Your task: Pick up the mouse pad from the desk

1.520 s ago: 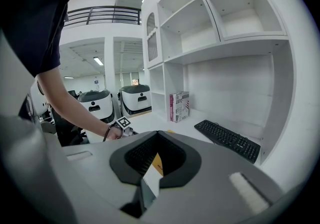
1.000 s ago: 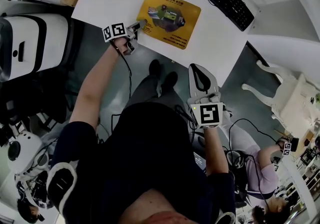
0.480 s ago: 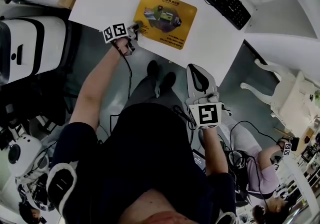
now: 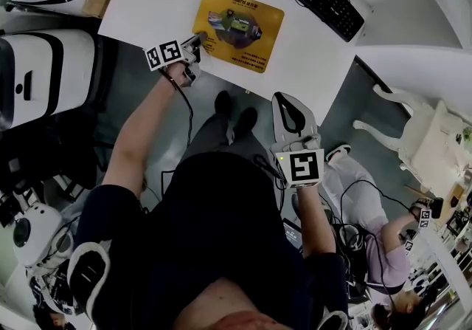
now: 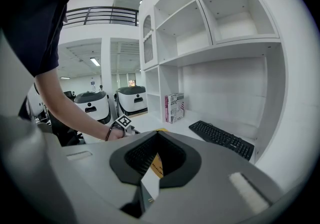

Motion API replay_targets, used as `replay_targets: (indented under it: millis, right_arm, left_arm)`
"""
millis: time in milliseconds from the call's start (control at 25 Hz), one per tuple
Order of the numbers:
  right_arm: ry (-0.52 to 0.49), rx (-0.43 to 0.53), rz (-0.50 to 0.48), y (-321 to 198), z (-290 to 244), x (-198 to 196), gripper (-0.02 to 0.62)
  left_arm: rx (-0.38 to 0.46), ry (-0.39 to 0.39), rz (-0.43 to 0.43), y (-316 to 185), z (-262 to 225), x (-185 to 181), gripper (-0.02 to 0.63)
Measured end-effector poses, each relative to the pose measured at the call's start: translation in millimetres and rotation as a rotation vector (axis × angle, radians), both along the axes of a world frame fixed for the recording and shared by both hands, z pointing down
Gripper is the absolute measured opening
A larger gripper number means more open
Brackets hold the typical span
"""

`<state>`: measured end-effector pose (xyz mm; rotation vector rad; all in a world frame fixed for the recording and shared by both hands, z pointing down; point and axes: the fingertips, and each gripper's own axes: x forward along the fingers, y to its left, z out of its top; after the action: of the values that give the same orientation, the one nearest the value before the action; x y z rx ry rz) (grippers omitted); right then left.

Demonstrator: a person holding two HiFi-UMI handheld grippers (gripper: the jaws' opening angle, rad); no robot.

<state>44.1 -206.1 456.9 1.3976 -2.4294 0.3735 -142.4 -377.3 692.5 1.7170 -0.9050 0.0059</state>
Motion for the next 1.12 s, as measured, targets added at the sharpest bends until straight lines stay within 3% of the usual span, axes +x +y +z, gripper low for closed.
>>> replay_targets:
  millis: [440,1120]
  right_arm:
    - [-0.005,0.029,0.003,4,-14,3,0.0]
    - [0.019,0.08,0.043,6,-26,15,0.0]
  left_arm:
    - [0.151,0.025,0.052,13,-64,23,0.017]
    - [0.431,-0.096,0.127,26,-161,40,0.017]
